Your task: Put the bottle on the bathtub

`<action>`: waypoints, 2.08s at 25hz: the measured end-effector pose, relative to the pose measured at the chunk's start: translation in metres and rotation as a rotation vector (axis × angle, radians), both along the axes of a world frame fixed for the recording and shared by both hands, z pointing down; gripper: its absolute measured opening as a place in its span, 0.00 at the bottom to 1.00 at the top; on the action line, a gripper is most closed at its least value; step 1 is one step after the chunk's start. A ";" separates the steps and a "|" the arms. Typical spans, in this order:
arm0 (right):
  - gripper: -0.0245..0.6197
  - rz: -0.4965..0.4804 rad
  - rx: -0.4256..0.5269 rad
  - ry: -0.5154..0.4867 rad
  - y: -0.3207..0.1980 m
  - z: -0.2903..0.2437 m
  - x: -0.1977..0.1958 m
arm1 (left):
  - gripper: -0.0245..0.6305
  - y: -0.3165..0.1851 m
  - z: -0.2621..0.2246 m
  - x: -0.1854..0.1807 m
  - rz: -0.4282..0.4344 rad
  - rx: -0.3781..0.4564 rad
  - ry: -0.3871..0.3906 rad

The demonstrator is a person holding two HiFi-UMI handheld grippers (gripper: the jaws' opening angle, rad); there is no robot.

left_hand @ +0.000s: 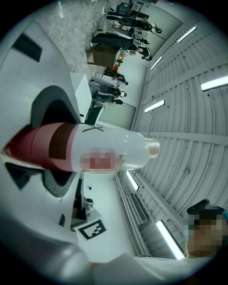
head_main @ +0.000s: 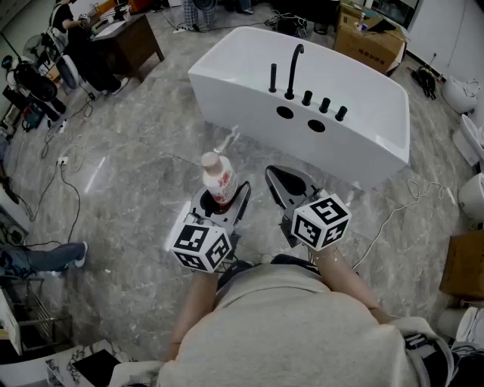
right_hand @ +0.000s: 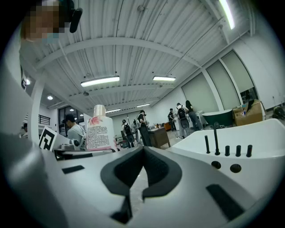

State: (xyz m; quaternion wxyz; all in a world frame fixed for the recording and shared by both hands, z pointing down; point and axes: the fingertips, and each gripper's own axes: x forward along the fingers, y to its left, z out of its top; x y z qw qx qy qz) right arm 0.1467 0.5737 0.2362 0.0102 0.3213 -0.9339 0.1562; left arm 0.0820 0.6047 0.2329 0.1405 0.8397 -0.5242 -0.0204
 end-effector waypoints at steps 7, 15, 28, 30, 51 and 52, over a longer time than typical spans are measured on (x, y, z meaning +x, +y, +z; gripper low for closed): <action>0.04 0.007 -0.050 0.011 0.004 0.017 -0.001 | 0.40 0.002 0.004 -0.004 -0.003 -0.006 0.008; 0.04 0.021 -0.118 -0.028 0.007 0.030 0.006 | 0.40 0.005 0.012 0.000 -0.003 -0.032 0.020; 0.04 -0.009 -0.148 -0.044 -0.013 0.043 0.034 | 0.40 -0.006 0.034 0.019 -0.046 -0.058 0.055; 0.04 0.000 -0.149 -0.061 -0.023 0.039 0.038 | 0.40 -0.009 0.032 0.019 -0.052 -0.050 0.057; 0.04 -0.021 -0.140 0.000 -0.182 0.055 -0.081 | 0.40 -0.189 0.037 -0.071 0.088 -0.059 0.015; 0.04 -0.020 -0.138 -0.004 -0.193 0.054 -0.090 | 0.40 -0.201 0.036 -0.078 0.097 -0.056 0.007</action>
